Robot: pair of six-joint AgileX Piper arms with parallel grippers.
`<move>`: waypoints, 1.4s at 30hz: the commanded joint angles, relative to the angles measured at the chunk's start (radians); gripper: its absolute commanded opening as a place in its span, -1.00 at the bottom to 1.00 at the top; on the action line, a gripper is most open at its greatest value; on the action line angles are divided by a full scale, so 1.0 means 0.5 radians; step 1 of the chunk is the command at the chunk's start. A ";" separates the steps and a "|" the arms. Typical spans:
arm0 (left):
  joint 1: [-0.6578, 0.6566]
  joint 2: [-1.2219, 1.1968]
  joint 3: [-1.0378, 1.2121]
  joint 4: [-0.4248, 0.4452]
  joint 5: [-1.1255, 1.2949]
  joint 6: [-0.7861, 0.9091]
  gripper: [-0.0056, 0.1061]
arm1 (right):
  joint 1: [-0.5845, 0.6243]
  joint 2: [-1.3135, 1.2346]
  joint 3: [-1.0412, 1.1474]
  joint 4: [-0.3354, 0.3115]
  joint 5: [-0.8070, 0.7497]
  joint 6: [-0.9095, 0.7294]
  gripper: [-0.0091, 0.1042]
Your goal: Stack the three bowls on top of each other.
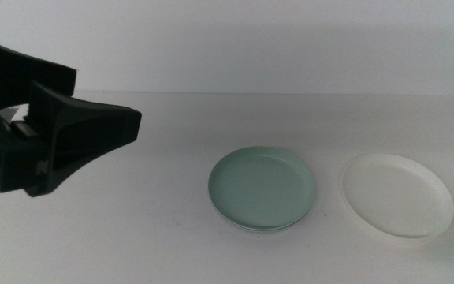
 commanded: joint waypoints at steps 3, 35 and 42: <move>-0.002 -0.010 0.013 -0.036 -0.041 -0.033 0.78 | -0.004 -0.009 0.008 -0.016 -0.016 -0.010 0.78; -0.002 -0.023 0.013 -0.040 -0.159 -0.029 0.78 | 0.009 1.558 -1.832 -0.089 1.720 0.395 0.78; -0.002 -0.023 0.013 -0.040 -0.159 -0.029 0.78 | 0.009 1.797 -1.865 0.221 1.405 0.571 0.78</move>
